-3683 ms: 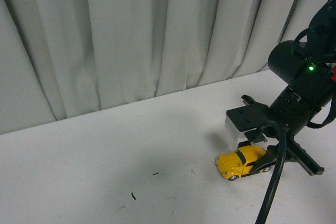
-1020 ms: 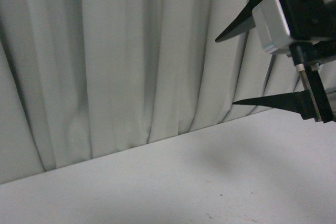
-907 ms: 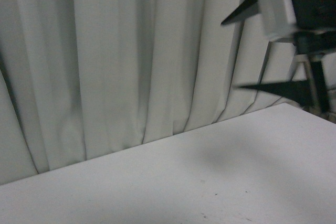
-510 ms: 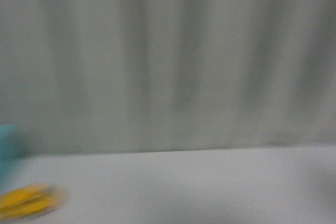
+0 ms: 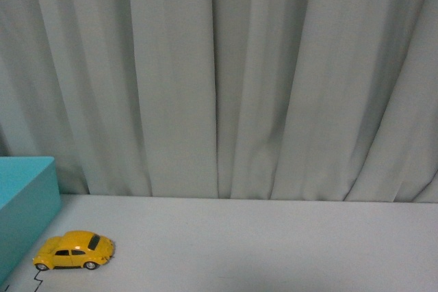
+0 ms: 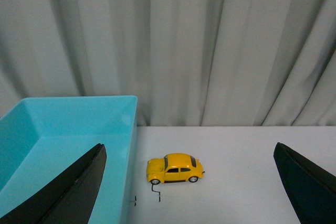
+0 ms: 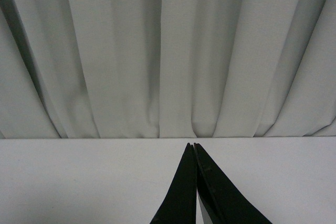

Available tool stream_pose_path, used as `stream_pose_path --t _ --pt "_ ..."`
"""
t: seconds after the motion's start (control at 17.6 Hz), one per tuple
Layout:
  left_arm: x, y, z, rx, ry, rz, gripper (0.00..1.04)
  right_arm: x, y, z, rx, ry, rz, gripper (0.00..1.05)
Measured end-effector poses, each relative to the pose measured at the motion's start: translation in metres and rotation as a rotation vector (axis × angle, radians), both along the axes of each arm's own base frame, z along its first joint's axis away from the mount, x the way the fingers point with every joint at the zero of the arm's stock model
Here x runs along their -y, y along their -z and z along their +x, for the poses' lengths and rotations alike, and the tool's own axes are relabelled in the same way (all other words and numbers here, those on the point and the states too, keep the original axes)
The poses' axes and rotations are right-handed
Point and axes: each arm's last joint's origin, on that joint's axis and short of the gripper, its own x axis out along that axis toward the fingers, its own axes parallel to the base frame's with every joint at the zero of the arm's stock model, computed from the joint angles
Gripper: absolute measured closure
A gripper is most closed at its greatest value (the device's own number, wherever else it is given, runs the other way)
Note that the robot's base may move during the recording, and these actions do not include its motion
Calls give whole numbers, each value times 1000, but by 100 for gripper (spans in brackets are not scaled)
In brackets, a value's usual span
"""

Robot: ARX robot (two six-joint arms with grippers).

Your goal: Wind up and store yellow beetle toy

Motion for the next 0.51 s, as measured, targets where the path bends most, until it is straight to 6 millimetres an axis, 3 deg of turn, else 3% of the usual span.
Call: stream_pose_path --t 0.51 --pt "0 0 0 0 0 0 7 0 16 -19 30 0 1 103"
